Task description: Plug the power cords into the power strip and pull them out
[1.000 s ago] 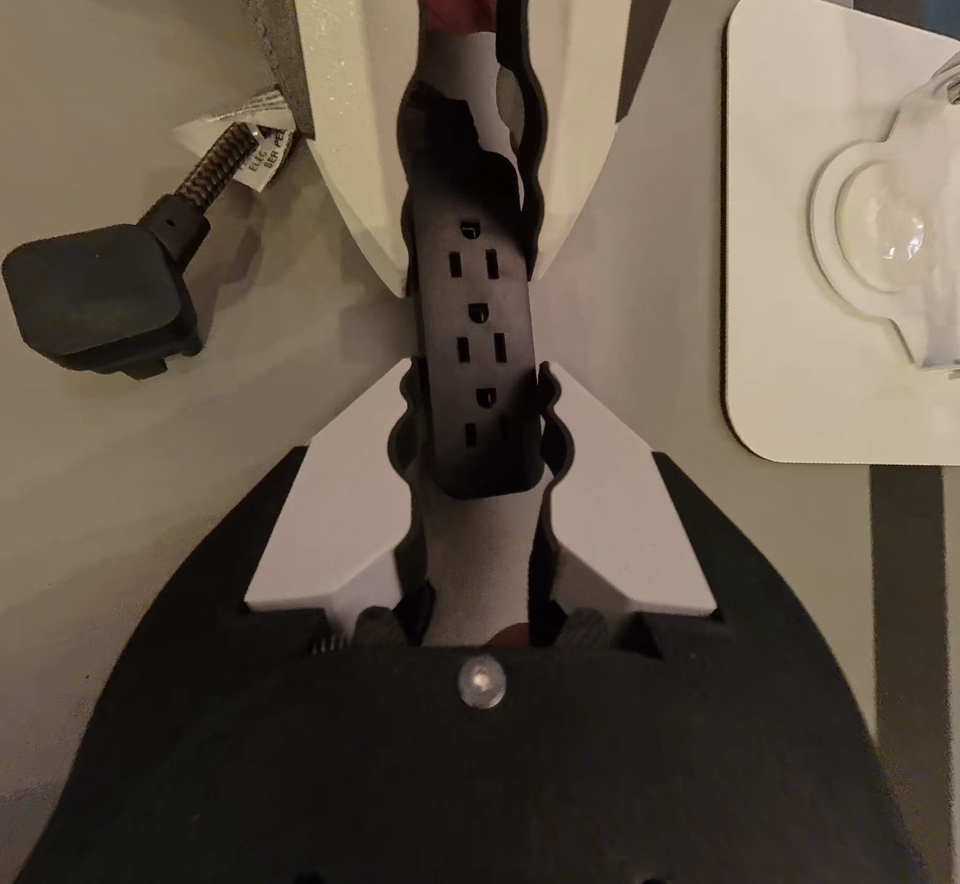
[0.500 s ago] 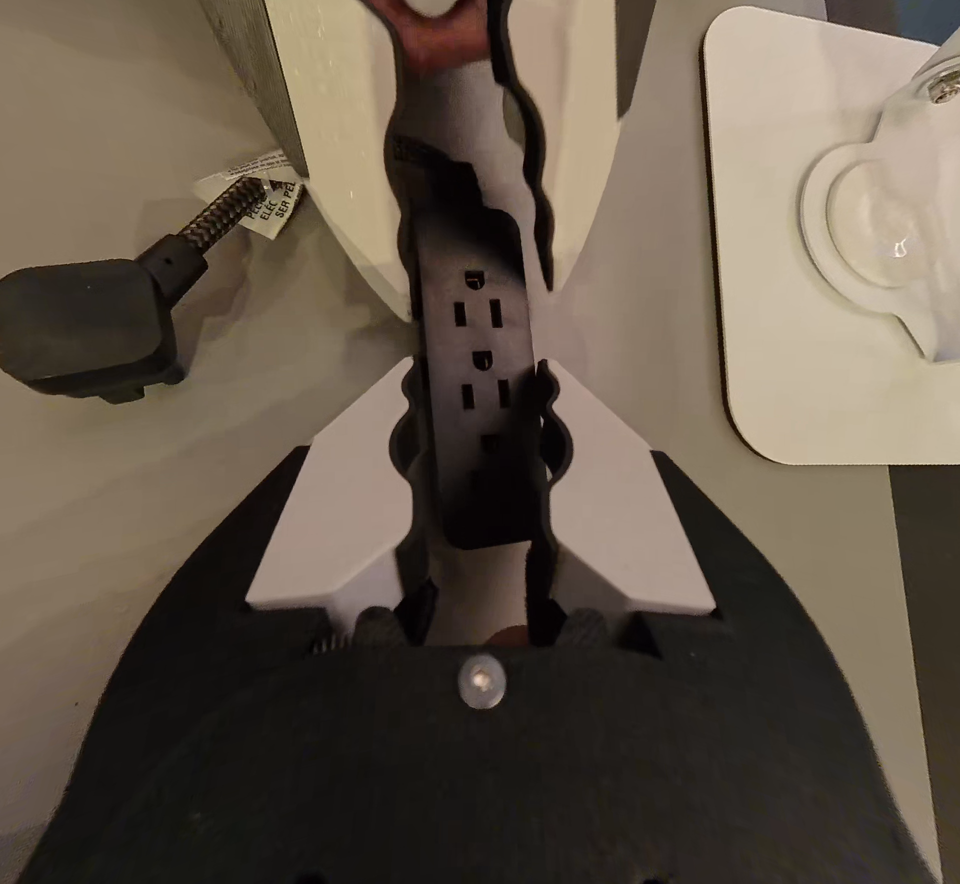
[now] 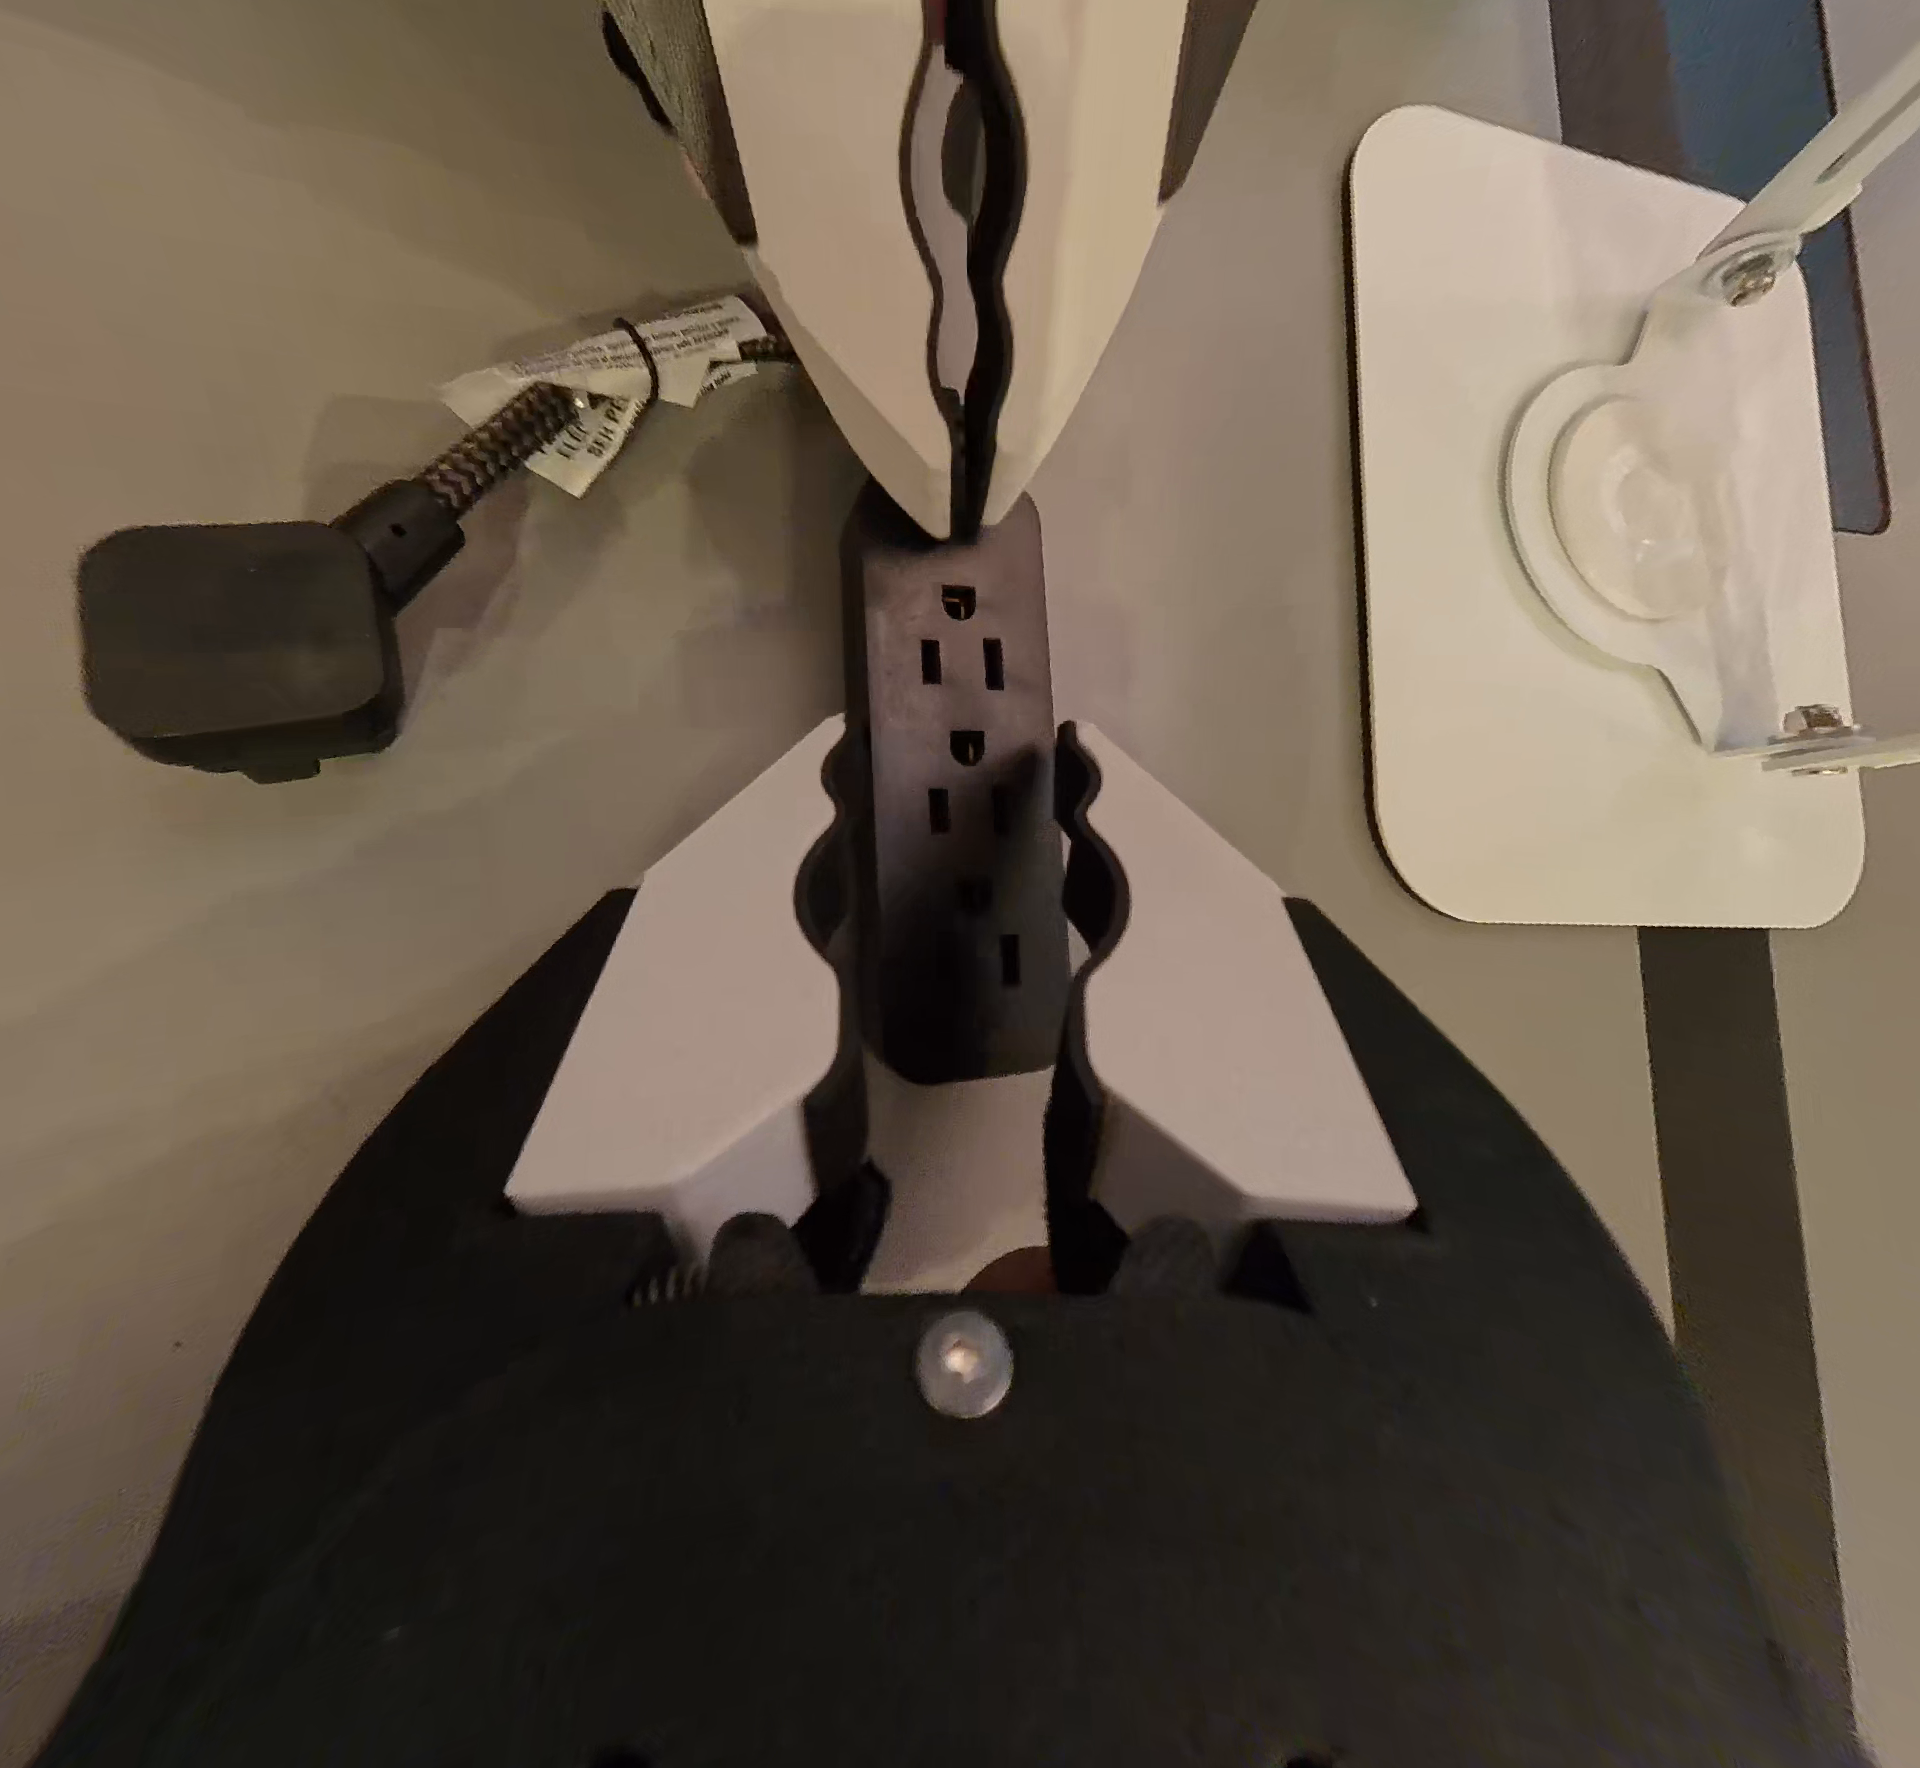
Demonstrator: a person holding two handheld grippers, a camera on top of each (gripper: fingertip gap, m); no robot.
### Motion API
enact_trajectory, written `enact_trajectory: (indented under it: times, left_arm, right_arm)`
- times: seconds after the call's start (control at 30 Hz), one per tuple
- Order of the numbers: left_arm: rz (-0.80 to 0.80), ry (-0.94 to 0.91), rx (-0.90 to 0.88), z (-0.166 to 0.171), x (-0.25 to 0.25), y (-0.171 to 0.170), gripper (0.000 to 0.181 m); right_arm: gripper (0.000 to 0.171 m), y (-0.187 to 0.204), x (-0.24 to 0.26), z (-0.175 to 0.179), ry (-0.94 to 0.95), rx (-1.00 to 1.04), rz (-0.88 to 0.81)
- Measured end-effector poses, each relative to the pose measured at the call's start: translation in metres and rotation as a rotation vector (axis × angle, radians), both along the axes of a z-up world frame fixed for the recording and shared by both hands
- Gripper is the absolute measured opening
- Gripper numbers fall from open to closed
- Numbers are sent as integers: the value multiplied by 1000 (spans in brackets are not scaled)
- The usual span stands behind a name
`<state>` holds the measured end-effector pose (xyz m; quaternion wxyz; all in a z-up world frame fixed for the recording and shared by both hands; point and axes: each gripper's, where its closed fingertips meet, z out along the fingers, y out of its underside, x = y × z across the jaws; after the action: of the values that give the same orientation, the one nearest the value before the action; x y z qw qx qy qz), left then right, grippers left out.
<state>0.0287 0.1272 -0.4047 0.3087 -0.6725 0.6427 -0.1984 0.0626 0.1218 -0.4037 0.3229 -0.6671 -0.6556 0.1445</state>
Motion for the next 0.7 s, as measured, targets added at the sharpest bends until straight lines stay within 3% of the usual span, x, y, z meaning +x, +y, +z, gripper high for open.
enact_trajectory:
  times: [0.2,0.33,0.53,0.7]
  left_arm:
    - [-4,-22,53,-2,17,-1,0]
    - [14,-34,62,-2,20,2,1]
    - [56,-33,102,12,11,12,18]
    - [98,-102,136,51,-3,18,24]
  right_arm:
    - [0,-7,-10,0,64,-53,29]
    - [0,-2,-10,-1,110,-88,-2]
    - [0,-1,-11,0,113,-60,3]
    - [22,1,-11,5,154,-45,1]
